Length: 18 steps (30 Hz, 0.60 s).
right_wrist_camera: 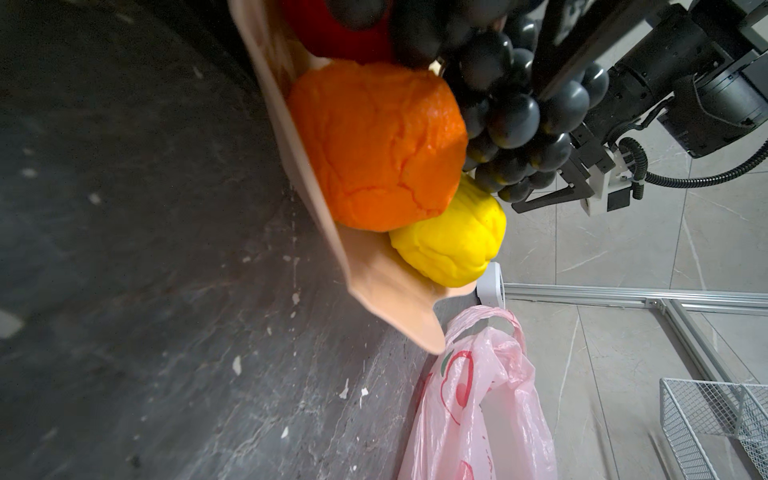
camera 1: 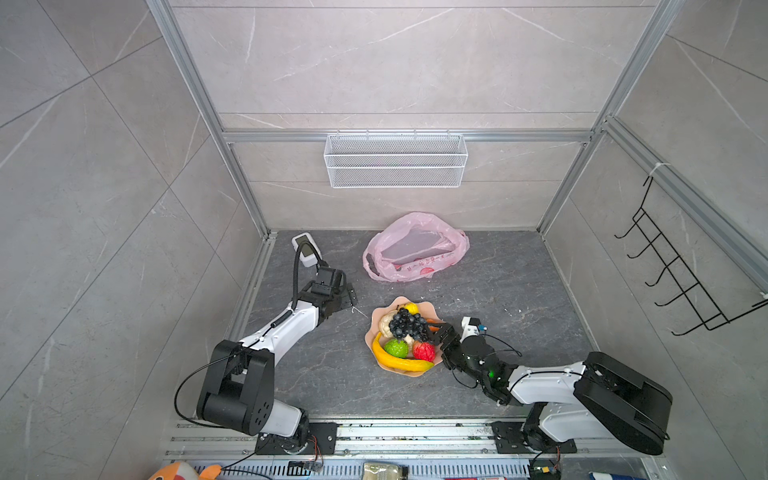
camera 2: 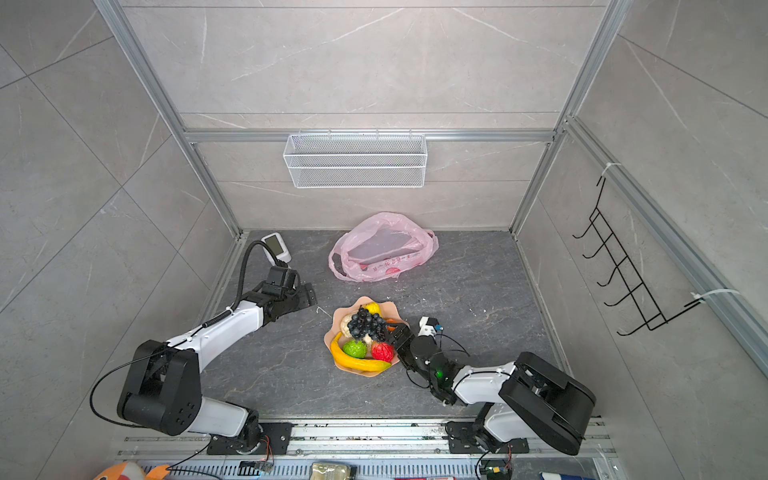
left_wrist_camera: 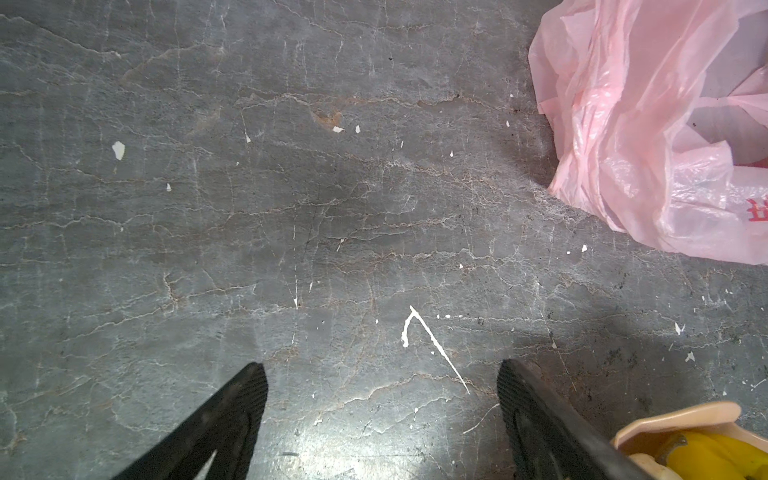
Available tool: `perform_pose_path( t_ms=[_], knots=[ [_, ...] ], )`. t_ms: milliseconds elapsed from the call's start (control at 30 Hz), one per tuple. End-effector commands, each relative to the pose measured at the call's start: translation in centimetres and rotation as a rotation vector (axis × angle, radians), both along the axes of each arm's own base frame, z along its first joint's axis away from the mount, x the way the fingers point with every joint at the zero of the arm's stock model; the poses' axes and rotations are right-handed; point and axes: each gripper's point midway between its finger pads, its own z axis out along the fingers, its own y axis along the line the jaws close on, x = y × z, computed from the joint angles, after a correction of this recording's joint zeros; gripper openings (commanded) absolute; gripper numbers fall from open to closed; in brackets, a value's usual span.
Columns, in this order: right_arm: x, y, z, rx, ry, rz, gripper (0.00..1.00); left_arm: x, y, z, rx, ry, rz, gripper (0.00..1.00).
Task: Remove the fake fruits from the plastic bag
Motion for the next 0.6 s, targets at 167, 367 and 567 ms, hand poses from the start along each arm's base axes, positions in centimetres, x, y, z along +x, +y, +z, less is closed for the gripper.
perform_pose_path(
  t_ms=[167,367,567],
  knots=[
    [-0.8,-1.8,0.5,-0.01,-0.003,-0.036,1.0,0.4,0.8,0.5,0.025,-0.031,0.02,0.9],
    [-1.6,-4.8,-1.1,-0.096,0.051,-0.092,1.0,0.4,0.9,0.7,0.023,-0.05,0.021,0.9],
    [-1.6,-7.9,0.1,-0.219,0.028,-0.124,1.0,0.3,1.5,1.3,0.052,-0.081,0.034,0.9]
  ],
)
